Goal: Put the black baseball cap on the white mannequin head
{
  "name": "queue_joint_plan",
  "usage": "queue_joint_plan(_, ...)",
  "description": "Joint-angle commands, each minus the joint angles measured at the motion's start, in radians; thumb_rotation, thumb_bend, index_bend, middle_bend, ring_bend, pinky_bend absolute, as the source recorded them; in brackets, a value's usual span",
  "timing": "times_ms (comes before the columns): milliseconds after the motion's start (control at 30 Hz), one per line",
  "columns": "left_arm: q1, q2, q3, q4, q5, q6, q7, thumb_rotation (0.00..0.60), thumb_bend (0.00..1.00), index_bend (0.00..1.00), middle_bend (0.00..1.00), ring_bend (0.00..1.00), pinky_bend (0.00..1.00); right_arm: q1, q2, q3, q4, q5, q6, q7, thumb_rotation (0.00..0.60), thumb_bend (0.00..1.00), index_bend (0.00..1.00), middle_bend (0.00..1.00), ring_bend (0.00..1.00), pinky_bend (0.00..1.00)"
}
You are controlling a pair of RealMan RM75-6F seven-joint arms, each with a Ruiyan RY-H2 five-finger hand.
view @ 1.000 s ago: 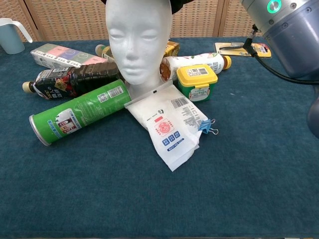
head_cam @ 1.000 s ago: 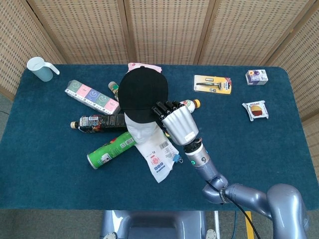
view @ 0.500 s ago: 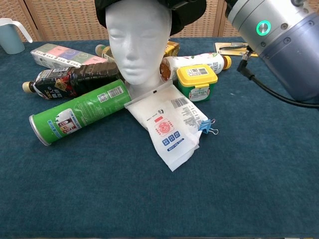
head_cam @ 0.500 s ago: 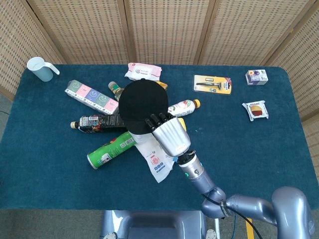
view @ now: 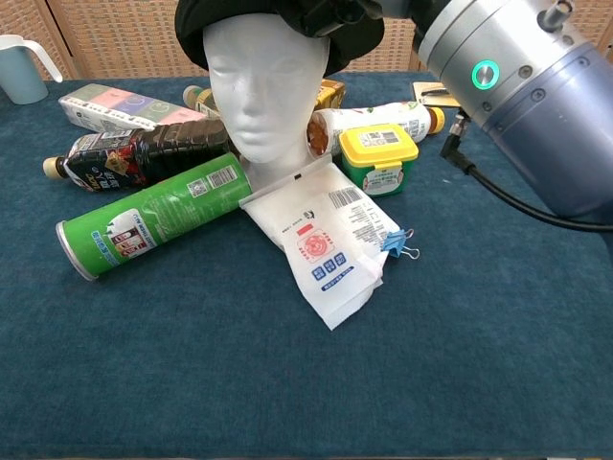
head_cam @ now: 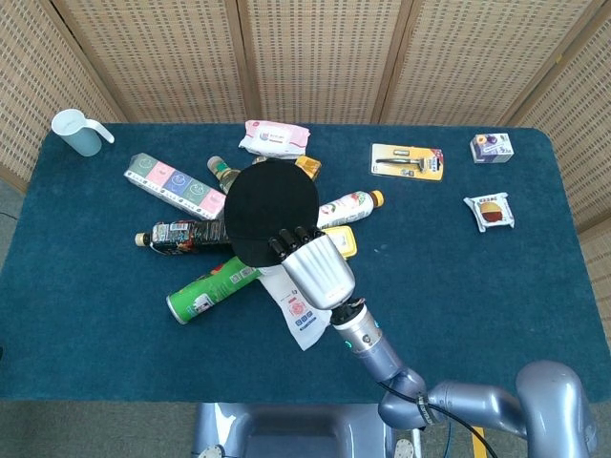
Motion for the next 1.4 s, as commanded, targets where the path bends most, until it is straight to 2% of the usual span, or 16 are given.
queue_joint_plan(33, 0.002, 0.000, 0.000, 0.002, -0.001, 0.001, -0.001, 0.600, 0.35, 0.55, 0.41, 0.29, 0.32, -0.003, -0.002, 0.000, -0.007, -0.002, -0.003, -0.005, 0.600, 0.79, 0.58, 0.60, 0.69, 0.81)
queue_joint_plan(600, 0.009, -0.002, 0.005, 0.017, -0.004, 0.003, -0.014, 0.600, 0.35, 0.55, 0.41, 0.29, 0.32, -0.002, -0.024, 0.005, -0.015, 0.002, -0.040, -0.031, 0.600, 0.76, 0.58, 0.59, 0.68, 0.80)
queue_joint_plan(1200, 0.016, -0.009, 0.008, 0.031, -0.007, 0.003, -0.023, 0.600, 0.35, 0.55, 0.42, 0.29, 0.32, 0.010, -0.044, 0.027, -0.022, 0.004, -0.066, -0.008, 0.600, 0.72, 0.52, 0.53, 0.65, 0.78)
queue_joint_plan(1400, 0.018, -0.011, 0.008, 0.034, -0.009, 0.004, -0.026, 0.600, 0.35, 0.55, 0.41, 0.29, 0.32, 0.005, -0.036, 0.020, -0.034, 0.007, -0.079, -0.004, 0.600, 0.65, 0.42, 0.49, 0.61, 0.75)
